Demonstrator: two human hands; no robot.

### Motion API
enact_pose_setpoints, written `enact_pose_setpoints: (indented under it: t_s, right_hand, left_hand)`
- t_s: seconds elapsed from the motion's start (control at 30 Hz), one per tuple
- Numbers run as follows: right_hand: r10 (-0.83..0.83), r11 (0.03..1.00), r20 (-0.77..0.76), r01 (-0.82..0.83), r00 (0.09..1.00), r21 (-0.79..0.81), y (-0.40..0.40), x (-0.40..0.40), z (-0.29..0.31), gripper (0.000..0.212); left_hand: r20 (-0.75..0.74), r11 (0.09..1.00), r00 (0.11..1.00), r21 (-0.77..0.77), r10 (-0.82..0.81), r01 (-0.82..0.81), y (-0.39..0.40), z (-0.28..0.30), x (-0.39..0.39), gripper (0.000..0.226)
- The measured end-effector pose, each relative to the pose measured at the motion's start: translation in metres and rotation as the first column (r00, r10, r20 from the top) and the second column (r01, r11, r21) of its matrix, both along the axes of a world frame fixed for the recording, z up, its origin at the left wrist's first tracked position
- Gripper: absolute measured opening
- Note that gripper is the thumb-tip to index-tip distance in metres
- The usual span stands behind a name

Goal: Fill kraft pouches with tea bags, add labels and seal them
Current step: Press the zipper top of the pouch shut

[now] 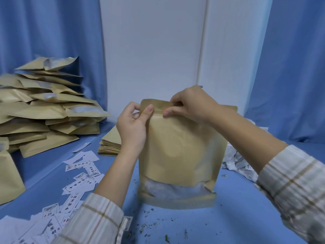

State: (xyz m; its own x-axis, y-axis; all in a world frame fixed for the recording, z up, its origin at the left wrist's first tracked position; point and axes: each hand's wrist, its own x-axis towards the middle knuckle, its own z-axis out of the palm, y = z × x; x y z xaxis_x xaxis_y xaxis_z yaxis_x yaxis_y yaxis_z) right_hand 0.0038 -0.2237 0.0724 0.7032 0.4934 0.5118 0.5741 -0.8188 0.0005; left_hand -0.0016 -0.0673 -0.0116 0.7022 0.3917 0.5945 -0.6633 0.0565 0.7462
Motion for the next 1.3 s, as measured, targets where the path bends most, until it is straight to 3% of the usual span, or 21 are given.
enact_pose_setpoints:
  t_s: [0.23, 0.37, 0.43, 0.53, 0.6, 0.7, 0.83, 1.0, 1.1, 1.23, 1.3]
  right_hand:
    - [-0.034, 0.992, 0.280, 0.066, 0.959, -0.105, -0.008, 0.004, -0.012, 0.056]
    - [-0.084, 0.992, 0.298, 0.108, 0.951, -0.064, -0.016, 0.006, -0.016, 0.066]
    - [-0.065, 0.997, 0.258, 0.076, 0.964, -0.033, -0.017, 0.006, -0.016, 0.063]
    - [0.000, 1.000, 0.071, -0.001, 0.997, 0.026, -0.031, 0.011, -0.008, 0.053]
    - [0.008, 0.996, -0.033, -0.006, 0.999, 0.084, -0.040, 0.012, -0.001, 0.058]
    - [0.018, 0.989, -0.032, -0.013, 0.999, 0.149, -0.041, 0.010, 0.001, 0.057]
    - [-0.028, 0.981, -0.121, 0.051, 0.992, 0.187, -0.058, 0.006, 0.002, 0.032]
    - [-0.051, 0.978, -0.106, 0.072, 0.993, 0.198, -0.077, 0.006, -0.003, 0.049]
    - [-0.083, 0.968, -0.168, 0.120, 0.982, 0.219, -0.087, 0.006, -0.006, 0.038]
    - [-0.095, 0.979, -0.172, 0.123, 0.980, 0.161, -0.094, 0.008, -0.006, 0.049]
    - [-0.042, 0.985, -0.185, 0.072, 0.982, 0.158, -0.086, 0.006, -0.003, 0.039]
  left_hand:
    - [0.020, 1.000, 1.000, -0.006, 0.022, -0.022, 0.000, -0.003, 0.002, 0.037]
    - [0.033, 1.000, 0.999, -0.018, -0.001, 0.002, 0.006, -0.003, 0.002, 0.038]
    - [0.029, 1.000, 1.000, -0.011, 0.006, -0.006, 0.007, -0.002, 0.002, 0.038]
    - [0.033, 1.000, 0.999, -0.024, 0.009, -0.009, 0.017, -0.003, 0.004, 0.037]
    - [0.037, 1.000, 0.999, -0.003, 0.003, -0.003, 0.021, -0.003, 0.004, 0.036]
    - [0.040, 1.000, 0.999, 0.031, -0.001, 0.000, 0.019, -0.001, 0.004, 0.036]
    - [0.035, 1.000, 0.999, 0.023, -0.021, 0.020, 0.025, -0.004, 0.006, 0.032]
    - [0.032, 0.999, 1.000, 0.047, -0.001, 0.000, 0.021, -0.002, 0.004, 0.033]
    - [0.021, 0.999, 1.000, 0.046, -0.022, 0.021, 0.020, 0.000, 0.003, 0.032]
    - [0.026, 0.996, 1.000, 0.092, 0.004, -0.006, 0.018, -0.001, 0.002, 0.031]
    - [0.029, 0.993, 1.000, 0.114, -0.012, 0.008, 0.014, 0.000, 0.001, 0.030]
